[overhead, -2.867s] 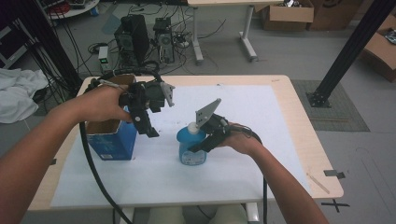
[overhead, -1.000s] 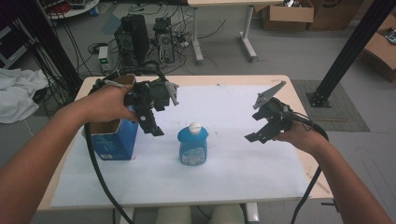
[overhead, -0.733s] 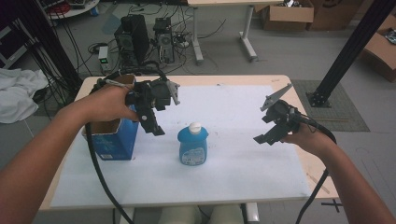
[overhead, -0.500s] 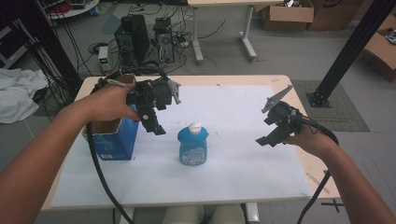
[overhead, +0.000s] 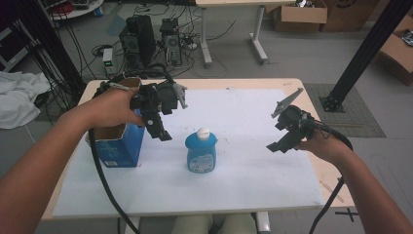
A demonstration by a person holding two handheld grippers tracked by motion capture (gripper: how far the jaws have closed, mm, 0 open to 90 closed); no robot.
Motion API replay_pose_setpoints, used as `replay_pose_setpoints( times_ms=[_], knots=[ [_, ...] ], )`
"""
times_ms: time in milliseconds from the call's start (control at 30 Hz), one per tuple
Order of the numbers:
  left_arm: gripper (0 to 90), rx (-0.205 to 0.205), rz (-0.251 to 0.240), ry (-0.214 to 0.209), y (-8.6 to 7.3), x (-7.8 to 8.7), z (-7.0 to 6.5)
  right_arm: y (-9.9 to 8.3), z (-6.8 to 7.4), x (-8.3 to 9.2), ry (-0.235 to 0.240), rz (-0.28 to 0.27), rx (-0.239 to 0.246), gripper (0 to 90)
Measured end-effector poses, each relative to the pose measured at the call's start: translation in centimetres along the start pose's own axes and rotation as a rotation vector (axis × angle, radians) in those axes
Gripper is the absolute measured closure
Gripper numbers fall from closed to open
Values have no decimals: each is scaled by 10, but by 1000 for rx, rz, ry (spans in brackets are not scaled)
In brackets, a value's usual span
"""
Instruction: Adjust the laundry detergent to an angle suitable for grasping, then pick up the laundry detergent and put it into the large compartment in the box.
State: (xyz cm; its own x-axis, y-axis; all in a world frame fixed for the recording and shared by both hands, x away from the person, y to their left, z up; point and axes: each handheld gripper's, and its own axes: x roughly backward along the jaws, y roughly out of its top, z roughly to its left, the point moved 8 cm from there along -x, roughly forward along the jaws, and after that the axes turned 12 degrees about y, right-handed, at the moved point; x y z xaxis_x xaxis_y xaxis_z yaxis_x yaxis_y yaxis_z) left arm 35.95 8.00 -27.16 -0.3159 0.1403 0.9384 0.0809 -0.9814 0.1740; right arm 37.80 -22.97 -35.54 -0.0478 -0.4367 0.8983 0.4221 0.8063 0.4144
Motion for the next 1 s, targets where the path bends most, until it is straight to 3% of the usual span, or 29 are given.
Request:
replay_pose_setpoints(
  times_ms=[1000],
  knots=[
    [196, 30, -15, 11, 5, 8, 2, 5, 3, -1, 8, -8, 19, 162]
  ],
)
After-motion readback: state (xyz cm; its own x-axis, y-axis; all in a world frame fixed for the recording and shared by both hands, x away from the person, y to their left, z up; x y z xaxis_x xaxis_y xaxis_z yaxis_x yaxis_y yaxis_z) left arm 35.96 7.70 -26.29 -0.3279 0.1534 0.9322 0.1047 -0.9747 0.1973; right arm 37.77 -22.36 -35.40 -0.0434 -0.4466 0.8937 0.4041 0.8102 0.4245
